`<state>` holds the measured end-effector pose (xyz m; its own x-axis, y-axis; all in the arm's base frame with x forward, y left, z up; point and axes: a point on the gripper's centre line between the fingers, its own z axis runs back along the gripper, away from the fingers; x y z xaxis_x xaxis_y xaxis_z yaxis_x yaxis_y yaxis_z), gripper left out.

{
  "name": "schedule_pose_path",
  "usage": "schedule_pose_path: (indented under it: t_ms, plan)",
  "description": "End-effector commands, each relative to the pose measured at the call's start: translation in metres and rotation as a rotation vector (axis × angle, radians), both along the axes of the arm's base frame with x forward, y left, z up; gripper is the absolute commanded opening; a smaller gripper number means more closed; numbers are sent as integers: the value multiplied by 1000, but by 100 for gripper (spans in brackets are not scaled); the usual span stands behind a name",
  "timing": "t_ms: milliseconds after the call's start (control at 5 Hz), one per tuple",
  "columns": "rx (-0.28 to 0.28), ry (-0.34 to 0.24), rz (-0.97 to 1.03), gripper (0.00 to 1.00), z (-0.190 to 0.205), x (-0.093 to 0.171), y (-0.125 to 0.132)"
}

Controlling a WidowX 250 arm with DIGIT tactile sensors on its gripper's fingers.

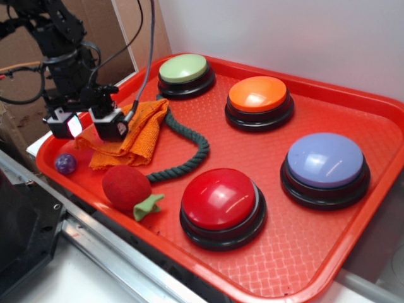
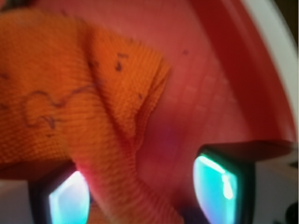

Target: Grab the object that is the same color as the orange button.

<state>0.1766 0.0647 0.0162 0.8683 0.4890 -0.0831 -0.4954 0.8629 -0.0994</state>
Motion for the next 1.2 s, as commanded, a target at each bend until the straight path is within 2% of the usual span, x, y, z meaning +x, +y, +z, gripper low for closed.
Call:
schedule_pose_path:
  t_ms: [0,200,400,800,1000]
  plan:
    - [28,-41,30,0,8,4,8]
    - [60,-56,23,0,19,5,6]
    - [108,-59,-24,0,48,8,-4]
    - [133,-29,-176,0,134,9,-33]
    - [89,-69,-226,0,170,2,-45]
